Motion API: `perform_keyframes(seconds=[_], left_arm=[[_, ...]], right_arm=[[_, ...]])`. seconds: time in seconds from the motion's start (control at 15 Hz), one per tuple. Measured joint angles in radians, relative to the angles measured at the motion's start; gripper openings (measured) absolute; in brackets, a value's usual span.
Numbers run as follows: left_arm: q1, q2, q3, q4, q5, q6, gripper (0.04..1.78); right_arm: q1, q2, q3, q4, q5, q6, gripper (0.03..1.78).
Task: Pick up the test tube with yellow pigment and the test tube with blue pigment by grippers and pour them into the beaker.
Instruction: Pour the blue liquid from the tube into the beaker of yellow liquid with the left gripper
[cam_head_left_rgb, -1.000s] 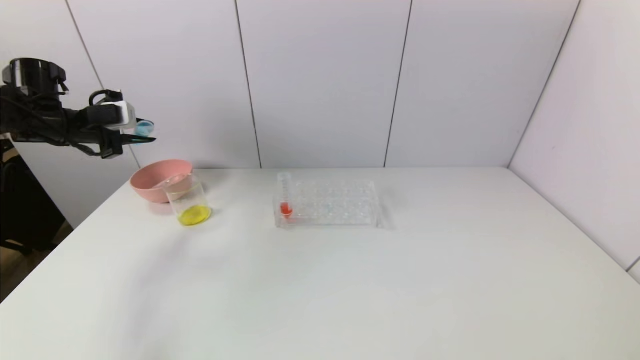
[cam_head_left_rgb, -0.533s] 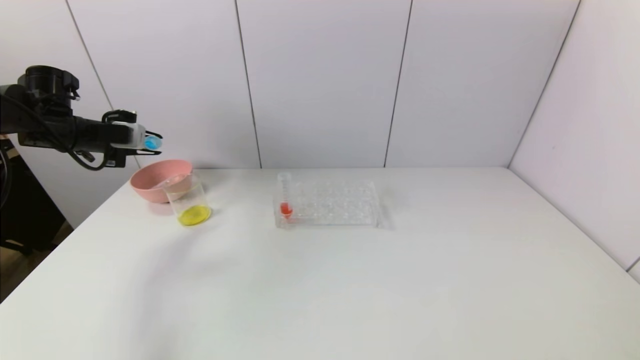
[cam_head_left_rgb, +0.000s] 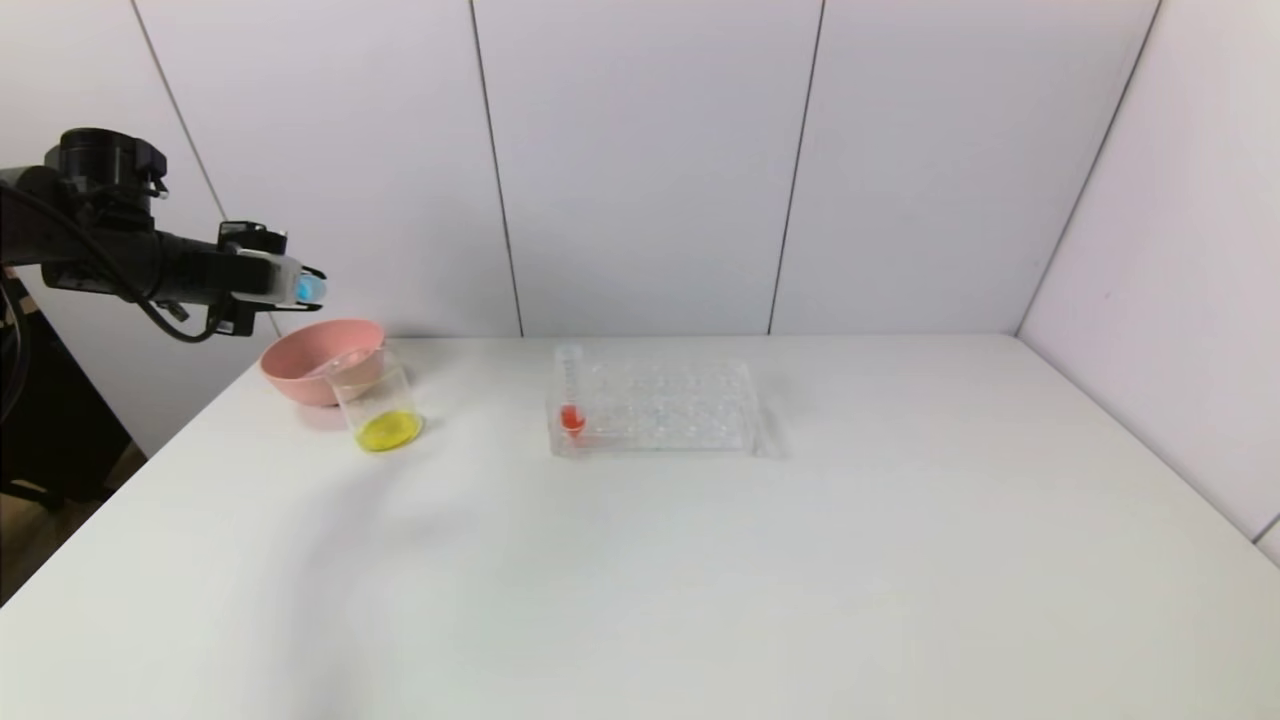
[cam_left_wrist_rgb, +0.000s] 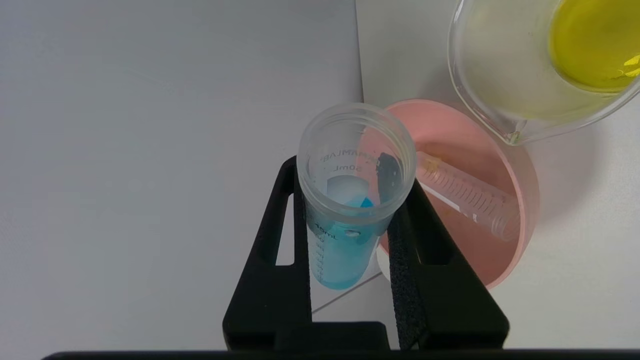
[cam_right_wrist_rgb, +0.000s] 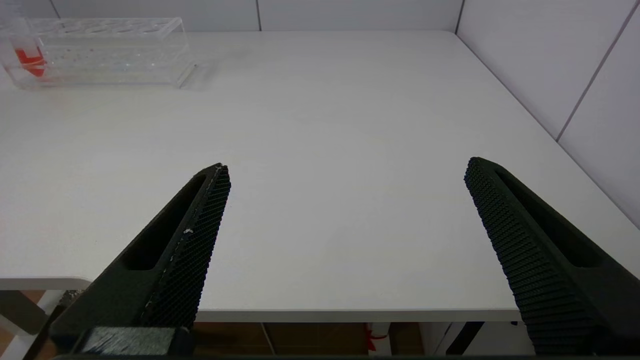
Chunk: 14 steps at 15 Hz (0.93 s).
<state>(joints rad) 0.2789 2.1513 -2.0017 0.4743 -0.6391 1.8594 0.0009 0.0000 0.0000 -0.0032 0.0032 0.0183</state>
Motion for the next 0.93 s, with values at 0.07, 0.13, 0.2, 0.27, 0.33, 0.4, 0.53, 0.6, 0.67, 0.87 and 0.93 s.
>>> perform_keyframes(seconds=[0.07,0.13,0.2,0.27,0.33,0.4,0.53,0.6,0.67,0.87,0.93], left_arm=[[-0.001,0.0,0.0,-0.001,0.004,0.006,0.46],[-0.001,0.0,0.0,-0.001,0.016,0.013,0.46],[-0.001,0.0,0.0,-0.001,0.024,0.014,0.46],[-0.003,0.001,0.0,-0.003,0.026,0.014,0.46],[-0.008,0.001,0.0,-0.003,0.029,0.015,0.46],[-0.01,0.002,0.0,-0.003,0.033,0.015,0.46],[-0.013,0.002,0.0,-0.001,0.046,0.023,0.46],[-0.014,0.002,0.0,-0.002,0.048,0.029,0.46],[-0.016,0.003,0.0,-0.003,0.049,0.031,0.46],[-0.018,0.004,0.0,-0.002,0.078,0.034,0.46],[-0.02,0.004,0.0,0.0,0.088,0.034,0.46]], right_arm=[[0.0,0.0,0.0,0.0,0.0,0.0,1.71],[0.0,0.0,0.0,0.0,0.0,0.0,1.71],[0.0,0.0,0.0,0.0,0.0,0.0,1.71],[0.0,0.0,0.0,0.0,0.0,-0.001,1.71],[0.0,0.0,0.0,0.0,0.0,-0.001,1.71],[0.0,0.0,0.0,0.0,0.0,0.0,1.71],[0.0,0.0,0.0,0.0,0.0,0.0,1.71],[0.0,0.0,0.0,0.0,0.0,0.0,1.71],[0.0,0.0,0.0,0.0,0.0,0.0,1.71],[0.0,0.0,0.0,0.0,0.0,-0.001,1.71],[0.001,0.0,0.0,0.0,0.0,-0.001,1.71]])
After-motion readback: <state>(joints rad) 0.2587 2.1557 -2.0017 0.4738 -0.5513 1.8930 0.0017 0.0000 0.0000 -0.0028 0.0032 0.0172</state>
